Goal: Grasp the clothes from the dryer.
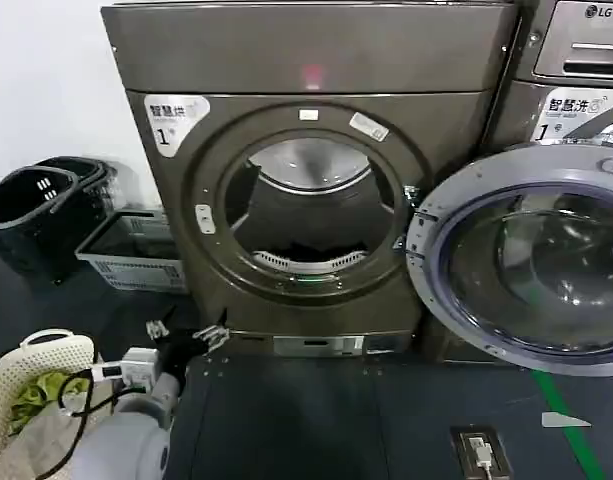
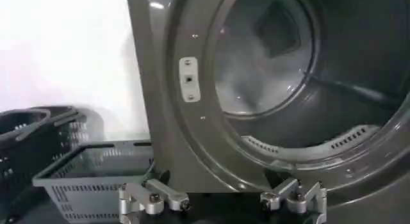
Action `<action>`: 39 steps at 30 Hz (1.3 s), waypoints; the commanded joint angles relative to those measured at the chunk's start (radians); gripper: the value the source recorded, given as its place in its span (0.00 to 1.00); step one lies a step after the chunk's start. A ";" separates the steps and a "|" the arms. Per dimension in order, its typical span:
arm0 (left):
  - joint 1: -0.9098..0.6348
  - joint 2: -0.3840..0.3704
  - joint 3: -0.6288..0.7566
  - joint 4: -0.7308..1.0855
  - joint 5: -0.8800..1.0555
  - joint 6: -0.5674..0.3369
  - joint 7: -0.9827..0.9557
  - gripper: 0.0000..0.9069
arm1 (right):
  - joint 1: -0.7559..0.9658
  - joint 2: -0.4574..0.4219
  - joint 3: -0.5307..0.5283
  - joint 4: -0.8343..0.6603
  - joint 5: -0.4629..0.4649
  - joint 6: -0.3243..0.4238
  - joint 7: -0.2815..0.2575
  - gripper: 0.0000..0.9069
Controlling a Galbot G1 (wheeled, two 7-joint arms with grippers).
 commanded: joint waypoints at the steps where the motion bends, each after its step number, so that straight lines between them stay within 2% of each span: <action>1: -0.002 0.001 0.000 0.004 -0.002 0.049 -0.002 1.00 | 0.001 0.000 -0.003 -0.003 0.007 0.014 0.002 1.00; 39: 0.004 -0.013 0.029 0.001 0.016 0.049 0.010 1.00 | 0.007 0.003 -0.007 -0.012 0.001 0.031 0.005 1.00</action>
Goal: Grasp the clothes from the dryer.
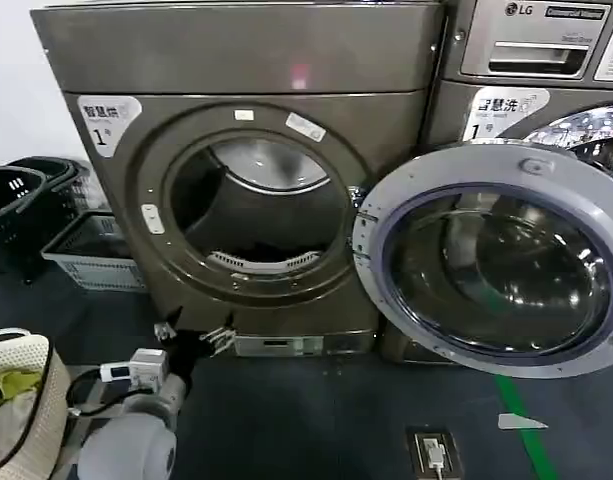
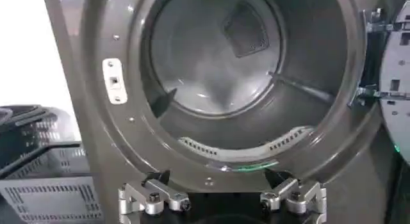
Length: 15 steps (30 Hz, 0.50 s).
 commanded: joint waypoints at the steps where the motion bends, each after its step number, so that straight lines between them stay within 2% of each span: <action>1: -0.003 -0.004 0.008 -0.005 0.002 0.049 0.002 1.00 | 0.003 0.003 -0.005 -0.002 0.000 0.023 0.000 1.00; 15: -0.009 -0.001 0.015 0.001 0.003 0.049 -0.006 1.00 | 0.005 -0.008 -0.001 -0.002 0.020 0.043 0.046 1.00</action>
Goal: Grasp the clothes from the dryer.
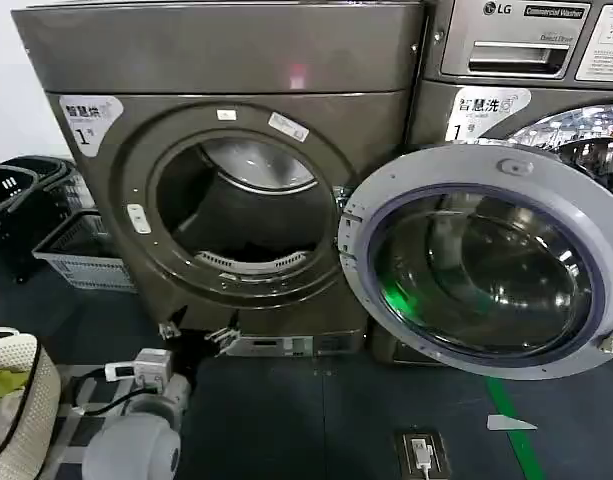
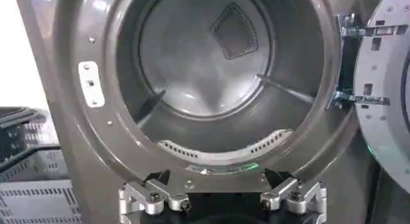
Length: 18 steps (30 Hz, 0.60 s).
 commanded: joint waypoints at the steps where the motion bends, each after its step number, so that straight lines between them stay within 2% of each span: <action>1: -0.001 0.003 0.002 0.000 0.001 0.049 -0.002 1.00 | -0.002 0.003 -0.001 0.003 0.005 0.007 0.011 1.00; 18: -0.002 0.003 -0.001 0.002 -0.003 0.049 -0.010 1.00 | 0.009 0.000 -0.013 0.014 0.006 0.018 0.014 1.00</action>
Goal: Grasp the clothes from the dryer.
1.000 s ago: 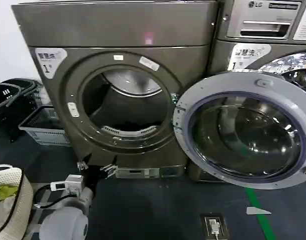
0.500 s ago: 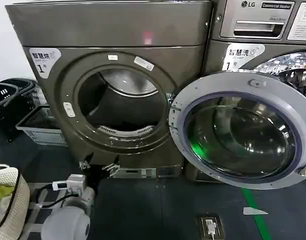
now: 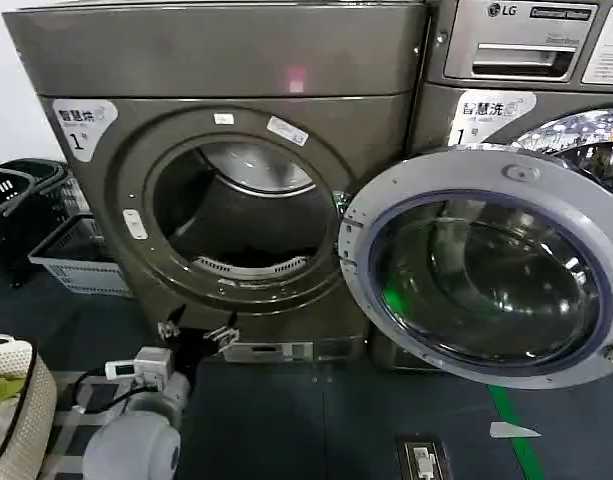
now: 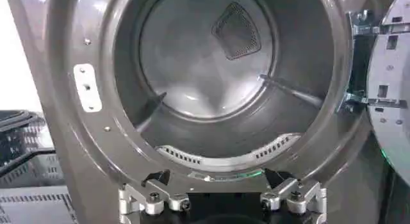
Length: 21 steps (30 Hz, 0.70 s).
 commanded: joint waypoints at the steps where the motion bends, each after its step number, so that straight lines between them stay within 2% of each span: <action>1: -0.001 -0.003 -0.002 0.002 0.001 0.049 -0.001 1.00 | 0.002 0.000 -0.001 -0.001 0.001 0.002 0.003 1.00; 21: -0.002 -0.004 0.001 0.011 -0.005 0.049 0.000 1.00 | 0.001 0.007 0.000 -0.006 0.001 0.009 0.007 1.00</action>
